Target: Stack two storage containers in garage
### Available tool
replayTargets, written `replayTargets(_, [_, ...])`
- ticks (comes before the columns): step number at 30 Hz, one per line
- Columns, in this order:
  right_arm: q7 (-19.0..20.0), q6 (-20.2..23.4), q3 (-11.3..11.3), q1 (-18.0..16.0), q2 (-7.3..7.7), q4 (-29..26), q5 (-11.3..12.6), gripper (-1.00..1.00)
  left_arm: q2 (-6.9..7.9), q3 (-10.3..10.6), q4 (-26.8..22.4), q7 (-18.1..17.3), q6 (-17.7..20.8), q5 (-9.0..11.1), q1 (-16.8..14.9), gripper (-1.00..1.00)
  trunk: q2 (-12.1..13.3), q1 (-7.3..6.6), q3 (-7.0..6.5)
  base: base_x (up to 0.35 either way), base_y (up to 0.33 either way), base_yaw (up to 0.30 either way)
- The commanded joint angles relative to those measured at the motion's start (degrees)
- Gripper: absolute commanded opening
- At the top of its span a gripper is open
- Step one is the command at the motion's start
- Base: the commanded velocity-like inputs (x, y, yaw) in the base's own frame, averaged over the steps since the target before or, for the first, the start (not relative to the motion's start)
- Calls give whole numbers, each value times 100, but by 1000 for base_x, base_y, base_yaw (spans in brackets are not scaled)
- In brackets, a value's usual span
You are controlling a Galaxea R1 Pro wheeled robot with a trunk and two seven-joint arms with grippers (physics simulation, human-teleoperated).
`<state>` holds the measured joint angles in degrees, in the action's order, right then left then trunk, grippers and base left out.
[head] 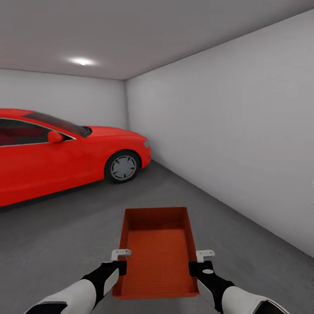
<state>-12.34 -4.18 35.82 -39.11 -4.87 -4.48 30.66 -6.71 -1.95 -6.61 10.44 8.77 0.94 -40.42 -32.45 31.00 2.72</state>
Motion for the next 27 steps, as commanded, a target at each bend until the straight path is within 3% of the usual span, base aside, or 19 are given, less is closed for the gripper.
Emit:
replayTargets(1, [-48, -38, -137, -9, -1, 185, 115, -100, 82, 98, -34, 133, 42, -120, 2, -100, -10, 6, 10, 322, 0, -258])
replayTargets(27, [-46, -39, -137, -9, 4, 185, 112, -100, 82, 98, -34, 133, 41, -120, -1, -100, -10, 6, 10, 322, 0, -258])
